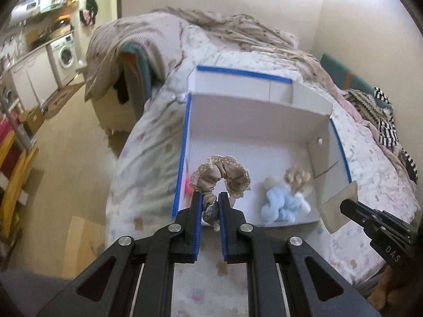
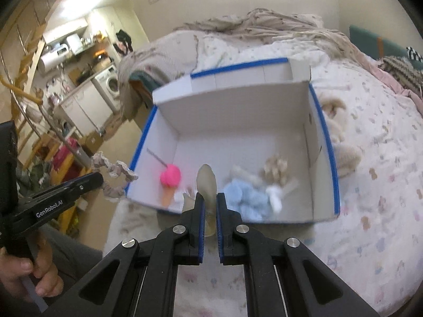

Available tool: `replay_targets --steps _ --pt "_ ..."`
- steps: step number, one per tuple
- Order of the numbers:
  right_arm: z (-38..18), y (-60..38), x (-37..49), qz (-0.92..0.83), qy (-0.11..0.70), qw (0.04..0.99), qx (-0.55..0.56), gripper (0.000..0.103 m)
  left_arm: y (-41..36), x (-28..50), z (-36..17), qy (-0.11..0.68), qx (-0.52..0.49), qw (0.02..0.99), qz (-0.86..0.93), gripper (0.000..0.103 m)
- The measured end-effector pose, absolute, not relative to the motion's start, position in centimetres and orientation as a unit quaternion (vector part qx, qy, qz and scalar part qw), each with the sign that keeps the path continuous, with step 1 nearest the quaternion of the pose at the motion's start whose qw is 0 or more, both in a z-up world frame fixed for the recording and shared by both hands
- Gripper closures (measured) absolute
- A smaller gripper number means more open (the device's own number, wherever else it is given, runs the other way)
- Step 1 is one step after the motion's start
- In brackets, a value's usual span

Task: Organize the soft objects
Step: 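Carry the lace scrunchie with the left tool into the box, then open the left tool to drop the lace scrunchie into the box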

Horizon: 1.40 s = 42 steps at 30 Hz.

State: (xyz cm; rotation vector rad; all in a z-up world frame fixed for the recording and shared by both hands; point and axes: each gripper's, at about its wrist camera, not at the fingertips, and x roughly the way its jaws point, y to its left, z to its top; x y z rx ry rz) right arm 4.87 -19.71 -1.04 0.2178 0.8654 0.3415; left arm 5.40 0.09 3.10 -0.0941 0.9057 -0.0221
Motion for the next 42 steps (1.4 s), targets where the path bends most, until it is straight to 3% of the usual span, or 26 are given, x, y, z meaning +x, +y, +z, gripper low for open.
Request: replay_targets --steps 8,16,27,42 --pt "0.9 -20.9 9.0 0.157 0.405 0.894 0.11 0.094 -1.6 11.3 4.5 0.443 -0.037 0.895 -0.048 0.092" --pt "-1.5 -22.9 12.8 0.142 0.419 0.889 0.119 0.094 -2.8 16.8 0.0 0.514 -0.073 0.847 -0.115 0.092" --pt "-6.7 -22.6 14.6 0.113 0.487 0.859 0.111 0.094 -3.6 16.7 -6.2 0.546 -0.016 0.835 -0.068 0.092" --pt "-8.6 -22.1 15.2 0.104 0.525 0.839 0.102 0.093 -3.5 17.7 -8.5 0.584 -0.047 0.809 -0.051 0.088"
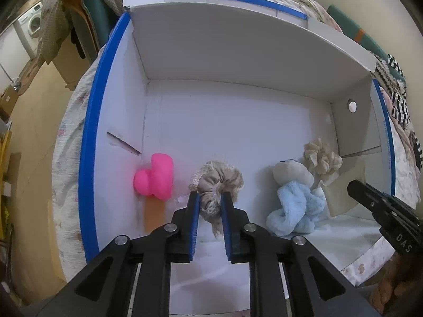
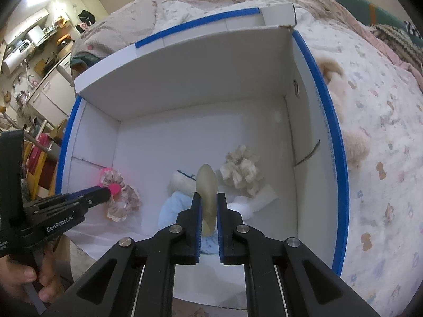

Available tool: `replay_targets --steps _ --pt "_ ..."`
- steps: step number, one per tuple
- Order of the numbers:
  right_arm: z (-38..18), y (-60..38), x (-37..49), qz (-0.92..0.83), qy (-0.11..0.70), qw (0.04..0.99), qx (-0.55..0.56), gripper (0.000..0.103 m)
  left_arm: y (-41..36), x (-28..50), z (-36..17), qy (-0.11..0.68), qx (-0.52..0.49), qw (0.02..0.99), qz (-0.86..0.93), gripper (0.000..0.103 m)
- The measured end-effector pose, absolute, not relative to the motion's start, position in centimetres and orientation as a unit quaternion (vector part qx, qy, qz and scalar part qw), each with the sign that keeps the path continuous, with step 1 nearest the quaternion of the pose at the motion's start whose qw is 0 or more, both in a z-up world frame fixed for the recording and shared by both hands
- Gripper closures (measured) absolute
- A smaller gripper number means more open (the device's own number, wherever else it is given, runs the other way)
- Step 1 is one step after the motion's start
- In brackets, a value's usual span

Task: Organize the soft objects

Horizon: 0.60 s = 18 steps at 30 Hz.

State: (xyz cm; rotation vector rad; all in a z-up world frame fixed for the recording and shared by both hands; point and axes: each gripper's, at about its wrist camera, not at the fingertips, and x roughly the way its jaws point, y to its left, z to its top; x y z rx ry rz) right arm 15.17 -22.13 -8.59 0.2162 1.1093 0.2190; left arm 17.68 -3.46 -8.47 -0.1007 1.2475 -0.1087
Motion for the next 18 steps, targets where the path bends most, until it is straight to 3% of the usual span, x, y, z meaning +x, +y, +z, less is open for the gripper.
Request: replay_targets --steps 3,5,7,11,14,16,18 --pt "-8.7 -22.3 15.1 0.102 0.526 0.837 0.107 0.093 -3.8 17.7 -8.4 0.581 -0.038 0.812 -0.052 0.086" --pt "-8.5 -22.3 15.1 0.103 0.526 0.837 0.109 0.092 -4.1 17.6 -8.2 0.573 -0.022 0.818 -0.05 0.077" --pt "-8.3 -22.4 15.1 0.104 0.523 0.839 0.111 0.086 -4.2 17.6 -8.0 0.568 -0.021 0.821 -0.051 0.061" --pt "-7.8 -22.5 14.9 0.105 0.514 0.844 0.115 0.079 -4.0 17.4 -7.1 0.549 -0.028 0.834 -0.047 0.053" --pt "-7.6 -22.6 14.5 0.102 0.51 0.846 0.117 0.067 -3.6 17.2 -6.5 0.542 -0.031 0.839 -0.048 0.047" --pt "-7.3 -22.6 14.3 0.097 0.506 0.849 0.115 0.043 -3.2 16.9 -6.1 0.541 -0.042 0.838 -0.057 0.047" --pt "-6.9 -22.8 14.0 0.095 0.496 0.855 0.116 0.04 -2.7 16.7 -5.8 0.542 -0.041 0.838 -0.052 0.047"
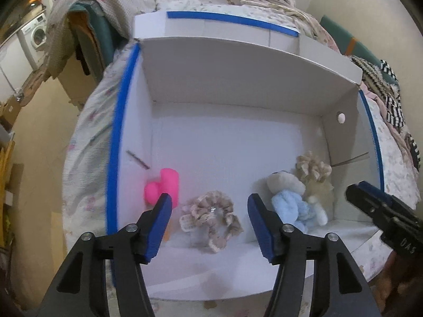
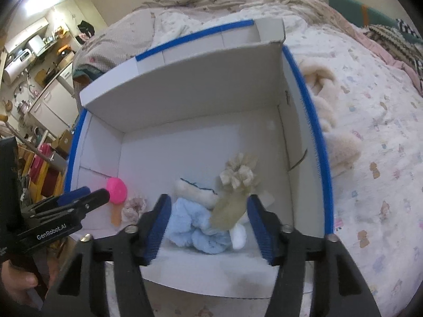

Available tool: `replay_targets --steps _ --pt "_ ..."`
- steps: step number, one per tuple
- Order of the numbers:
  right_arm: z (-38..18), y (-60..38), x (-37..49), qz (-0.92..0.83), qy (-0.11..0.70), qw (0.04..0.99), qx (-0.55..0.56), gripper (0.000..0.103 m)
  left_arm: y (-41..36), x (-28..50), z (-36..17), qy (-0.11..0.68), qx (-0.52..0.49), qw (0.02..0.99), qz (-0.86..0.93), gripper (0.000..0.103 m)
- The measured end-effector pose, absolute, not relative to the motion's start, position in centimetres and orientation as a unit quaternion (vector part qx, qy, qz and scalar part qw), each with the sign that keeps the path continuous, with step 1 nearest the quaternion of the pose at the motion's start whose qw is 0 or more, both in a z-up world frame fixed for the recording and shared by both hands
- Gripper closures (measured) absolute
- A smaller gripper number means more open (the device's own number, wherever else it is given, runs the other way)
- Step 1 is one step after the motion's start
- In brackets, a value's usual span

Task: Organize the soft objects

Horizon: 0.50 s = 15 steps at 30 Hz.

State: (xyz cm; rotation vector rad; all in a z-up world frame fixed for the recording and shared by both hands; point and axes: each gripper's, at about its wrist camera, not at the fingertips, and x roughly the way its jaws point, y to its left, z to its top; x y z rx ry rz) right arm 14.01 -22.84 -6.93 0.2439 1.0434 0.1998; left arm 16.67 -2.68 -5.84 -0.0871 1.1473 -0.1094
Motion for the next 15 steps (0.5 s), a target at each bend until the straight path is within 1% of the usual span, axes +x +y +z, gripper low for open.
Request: replay_targets --steps 2,4,6,7,8,9,10,12,14,15 --pt "-6.7 -23.0 13.9 0.093 0.492 0.858 0.117 0.038 -2.3 16.3 -5.6 0.538 -0.041 0.841 -0.047 0.047" --pt "-6.6 -23.3 13.7 0.087 0.491 0.858 0.124 0.029 -2.0 16.0 -5.5 0.536 -0.044 0.842 -0.045 0.047" --pt "-6.5 -23.5 13.5 0.078 0.49 0.859 0.129 0.029 -1.6 15.5 -5.1 0.532 -0.043 0.844 -0.044 0.046" --pt "-6.5 -23.6 13.3 0.072 0.489 0.859 0.13 0.029 -1.5 15.1 -4.6 0.527 -0.038 0.848 -0.044 0.038" --pt "-6.4 -23.7 13.2 0.069 0.489 0.86 0.131 0.029 -1.5 14.7 -4.3 0.522 -0.033 0.851 -0.045 0.033" --pt "-6.2 -23.8 13.0 0.067 0.489 0.86 0.134 0.029 -1.4 14.2 -3.9 0.515 -0.024 0.856 -0.043 0.024" --pt "-6.1 -23.9 12.7 0.067 0.488 0.86 0.136 0.029 -1.4 13.7 -3.5 0.508 -0.017 0.86 -0.037 0.021" --pt "-5.7 -23.9 12.0 0.066 0.484 0.862 0.137 0.029 -1.1 12.7 -3.0 0.496 -0.013 0.867 -0.032 0.021" --pt "-5.4 -23.8 11.3 0.069 0.483 0.863 0.134 0.028 -0.7 12.0 -2.7 0.495 -0.013 0.868 -0.031 0.019" --pt "-5.3 -23.6 10.9 0.075 0.483 0.862 0.133 0.023 -0.6 11.6 -2.6 0.494 -0.012 0.869 -0.033 0.015"
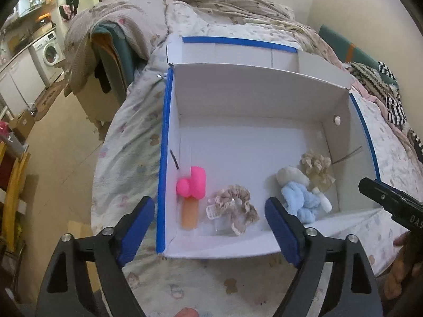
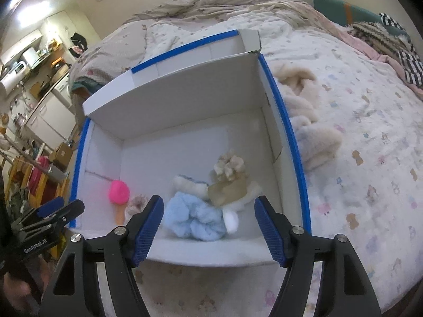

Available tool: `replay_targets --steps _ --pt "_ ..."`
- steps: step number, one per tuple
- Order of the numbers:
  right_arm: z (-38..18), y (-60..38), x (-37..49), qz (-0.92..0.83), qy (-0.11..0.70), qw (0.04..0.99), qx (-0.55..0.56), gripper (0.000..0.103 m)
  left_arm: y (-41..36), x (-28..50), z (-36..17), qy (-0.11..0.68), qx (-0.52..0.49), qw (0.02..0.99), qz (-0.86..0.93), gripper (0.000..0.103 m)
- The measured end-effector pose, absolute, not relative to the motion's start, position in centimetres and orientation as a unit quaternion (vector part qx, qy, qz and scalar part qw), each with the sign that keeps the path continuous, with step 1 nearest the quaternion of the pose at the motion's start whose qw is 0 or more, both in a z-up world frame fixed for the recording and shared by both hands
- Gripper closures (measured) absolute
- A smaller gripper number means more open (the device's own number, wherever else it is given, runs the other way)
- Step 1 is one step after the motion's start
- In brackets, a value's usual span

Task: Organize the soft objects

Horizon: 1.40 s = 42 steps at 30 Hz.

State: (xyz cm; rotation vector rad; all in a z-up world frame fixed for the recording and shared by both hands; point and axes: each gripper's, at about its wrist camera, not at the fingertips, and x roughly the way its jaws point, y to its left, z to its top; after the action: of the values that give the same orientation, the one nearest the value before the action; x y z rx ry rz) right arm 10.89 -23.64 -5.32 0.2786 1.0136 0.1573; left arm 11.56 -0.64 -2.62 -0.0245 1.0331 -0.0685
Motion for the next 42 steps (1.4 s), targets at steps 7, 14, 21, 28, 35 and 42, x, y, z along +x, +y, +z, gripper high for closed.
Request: replay_targets --steps 7,14,21,28,35,42 --pt "-4.5 -23.1 7.9 0.098 0.466 0.868 0.14 0.0 0.5 8.7 -0.9 0.466 0.004 0.885 -0.007 0.012" --pt "-2.5 -21.8 4.2 0.053 0.396 0.915 0.064 0.0 2.1 4.4 1.1 0.417 0.009 0.908 0.026 0.012" --pt "-1.4 -21.9 1.8 0.049 0.361 0.927 0.087 0.0 3.0 0.6 3.5 0.323 -0.004 0.945 0.053 0.012" --pt "-0.1 -20.3 0.9 0.039 0.305 0.951 0.046 0.0 2.3 0.5 3.0 0.323 -0.012 0.946 0.02 0.012" --pt "-0.8 -19.9 1.7 0.042 0.316 0.946 0.053 0.0 2.0 1.4 1.6 0.353 -0.02 0.935 0.025 0.012" --pt "-0.9 -19.7 1.9 0.041 0.319 0.945 0.054 0.0 1.6 1.6 1.1 0.358 -0.016 0.934 0.018 0.012"
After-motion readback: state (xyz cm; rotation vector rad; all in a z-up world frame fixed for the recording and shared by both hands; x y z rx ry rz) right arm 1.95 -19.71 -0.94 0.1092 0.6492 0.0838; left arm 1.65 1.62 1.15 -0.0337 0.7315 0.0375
